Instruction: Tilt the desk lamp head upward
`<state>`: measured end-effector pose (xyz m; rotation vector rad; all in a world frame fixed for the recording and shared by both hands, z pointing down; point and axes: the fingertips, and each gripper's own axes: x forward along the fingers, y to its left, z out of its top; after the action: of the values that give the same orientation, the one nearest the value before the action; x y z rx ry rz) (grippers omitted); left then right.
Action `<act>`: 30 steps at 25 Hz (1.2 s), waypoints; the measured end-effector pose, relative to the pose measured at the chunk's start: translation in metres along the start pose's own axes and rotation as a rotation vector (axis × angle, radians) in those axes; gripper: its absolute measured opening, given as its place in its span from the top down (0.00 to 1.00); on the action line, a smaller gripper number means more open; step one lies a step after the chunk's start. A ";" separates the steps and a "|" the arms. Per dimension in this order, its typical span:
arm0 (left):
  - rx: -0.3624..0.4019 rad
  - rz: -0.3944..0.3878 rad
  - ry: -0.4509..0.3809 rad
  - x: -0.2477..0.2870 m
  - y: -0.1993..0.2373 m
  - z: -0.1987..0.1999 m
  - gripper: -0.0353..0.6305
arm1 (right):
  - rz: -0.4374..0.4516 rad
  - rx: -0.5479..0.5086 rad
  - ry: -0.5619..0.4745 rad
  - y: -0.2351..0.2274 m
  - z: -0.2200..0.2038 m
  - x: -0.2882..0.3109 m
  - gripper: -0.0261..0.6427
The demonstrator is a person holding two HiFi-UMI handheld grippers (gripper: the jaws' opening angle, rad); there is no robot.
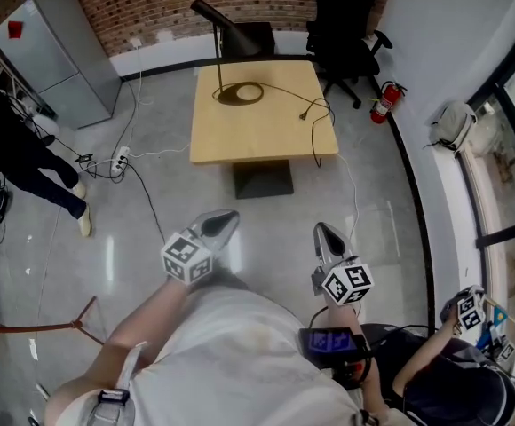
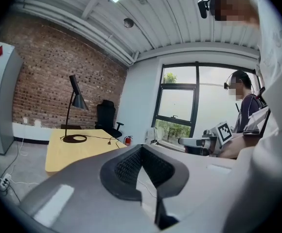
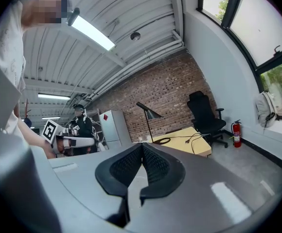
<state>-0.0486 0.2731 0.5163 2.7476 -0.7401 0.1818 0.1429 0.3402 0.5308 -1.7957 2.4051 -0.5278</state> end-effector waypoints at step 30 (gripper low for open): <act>-0.015 -0.108 -0.023 0.066 0.162 0.043 0.95 | -0.095 -0.084 0.053 -0.007 0.037 0.175 0.94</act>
<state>-0.0721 0.0947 0.5281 2.7713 -0.5941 0.1214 0.1071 0.1656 0.5214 -1.9628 2.4202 -0.4957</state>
